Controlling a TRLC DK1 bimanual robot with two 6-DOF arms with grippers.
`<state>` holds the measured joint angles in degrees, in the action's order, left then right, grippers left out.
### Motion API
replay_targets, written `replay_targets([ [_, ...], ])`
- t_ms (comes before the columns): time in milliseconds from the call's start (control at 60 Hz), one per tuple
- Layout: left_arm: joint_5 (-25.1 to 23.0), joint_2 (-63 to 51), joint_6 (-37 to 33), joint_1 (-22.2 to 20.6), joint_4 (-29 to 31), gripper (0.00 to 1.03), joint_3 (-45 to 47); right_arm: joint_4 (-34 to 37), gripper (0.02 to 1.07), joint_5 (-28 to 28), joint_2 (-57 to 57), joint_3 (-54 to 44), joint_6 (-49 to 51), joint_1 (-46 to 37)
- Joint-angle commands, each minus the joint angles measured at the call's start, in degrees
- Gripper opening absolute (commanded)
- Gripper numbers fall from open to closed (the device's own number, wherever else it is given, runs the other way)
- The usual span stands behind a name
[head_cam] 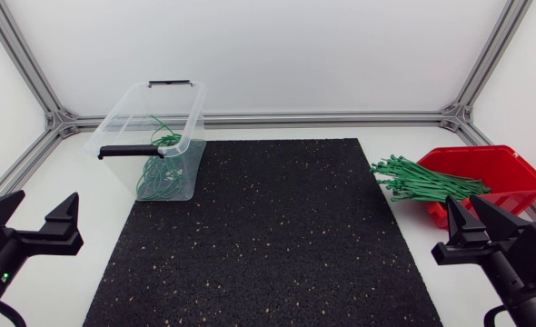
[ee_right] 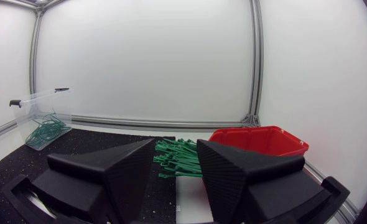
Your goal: Take a green cable tie from the red box, thread the tail through the head to close it, then place it in the transparent bin on the left.
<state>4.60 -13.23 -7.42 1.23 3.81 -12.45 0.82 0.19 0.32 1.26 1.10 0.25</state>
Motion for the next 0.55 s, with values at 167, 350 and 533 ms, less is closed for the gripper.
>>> replay_targets([
  [167, -2.6, 7.6, 4.8, -0.9, -2.5, 0.99, 7.5, -0.8, 0.54, -0.2, -0.3, -1.3, -1.1, -0.3],
  [350, -4.6, 13.2, 7.4, -1.2, -3.8, 0.99, 12.4, -0.8, 0.54, -0.2, -0.3, -1.3, -1.1, -0.3],
  [533, -4.6, 13.2, 7.4, -1.2, -3.8, 0.97, 12.4, -0.8, 0.54, -0.2, -0.3, -1.3, -1.1, -0.3],
])
